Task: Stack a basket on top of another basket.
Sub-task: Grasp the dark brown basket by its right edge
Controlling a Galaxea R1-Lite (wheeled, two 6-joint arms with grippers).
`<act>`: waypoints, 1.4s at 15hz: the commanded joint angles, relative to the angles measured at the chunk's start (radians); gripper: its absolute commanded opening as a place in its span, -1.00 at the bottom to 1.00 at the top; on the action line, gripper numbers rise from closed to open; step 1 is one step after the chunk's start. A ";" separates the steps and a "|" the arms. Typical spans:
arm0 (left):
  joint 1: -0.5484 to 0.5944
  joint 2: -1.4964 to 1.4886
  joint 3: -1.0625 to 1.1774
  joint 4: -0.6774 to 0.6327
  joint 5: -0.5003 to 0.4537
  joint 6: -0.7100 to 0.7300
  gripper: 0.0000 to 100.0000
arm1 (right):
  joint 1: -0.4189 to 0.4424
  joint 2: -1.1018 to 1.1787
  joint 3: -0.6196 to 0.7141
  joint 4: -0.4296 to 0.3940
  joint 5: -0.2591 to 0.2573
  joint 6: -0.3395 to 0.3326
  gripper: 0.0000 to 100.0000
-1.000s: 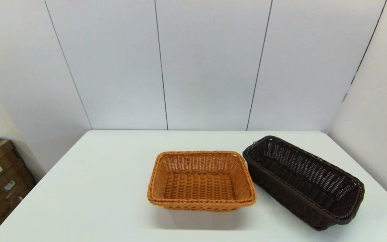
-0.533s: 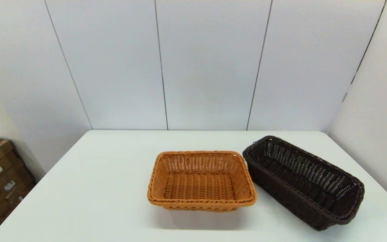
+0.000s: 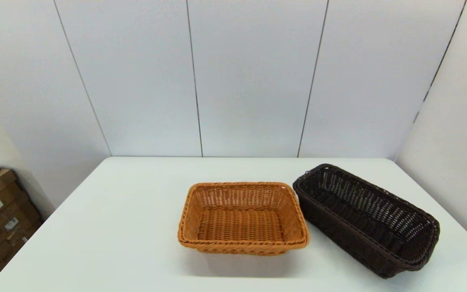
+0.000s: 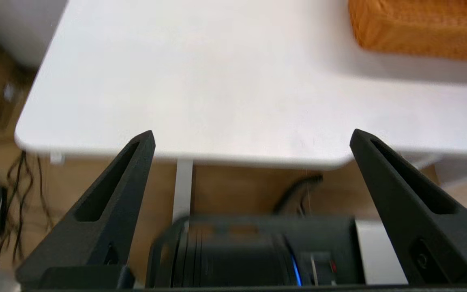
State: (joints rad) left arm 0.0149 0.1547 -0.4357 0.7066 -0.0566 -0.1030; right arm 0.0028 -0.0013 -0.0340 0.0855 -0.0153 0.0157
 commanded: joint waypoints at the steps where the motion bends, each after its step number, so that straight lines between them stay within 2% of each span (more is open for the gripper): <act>1: -0.009 -0.099 0.216 -0.309 0.004 0.003 1.00 | 0.000 0.001 -0.001 0.000 0.000 0.000 1.00; 6: -0.013 -0.156 0.310 -0.460 0.020 0.009 1.00 | 0.000 0.000 0.000 0.000 0.000 0.000 1.00; 12: -0.013 -0.156 0.348 -0.483 0.109 0.011 1.00 | 0.000 0.000 -0.001 0.000 0.000 0.000 1.00; 14: -0.013 -0.156 0.362 -0.541 0.104 0.009 1.00 | 0.000 0.001 0.000 0.000 0.000 0.000 1.00; 21: -0.013 -0.156 0.364 -0.541 0.104 0.011 1.00 | 0.000 0.000 0.000 0.000 0.000 0.000 1.00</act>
State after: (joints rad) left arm 0.0013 0.0004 -0.0721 0.1645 0.0474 -0.0909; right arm 0.0028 -0.0013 -0.0340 0.0855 -0.0153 0.0153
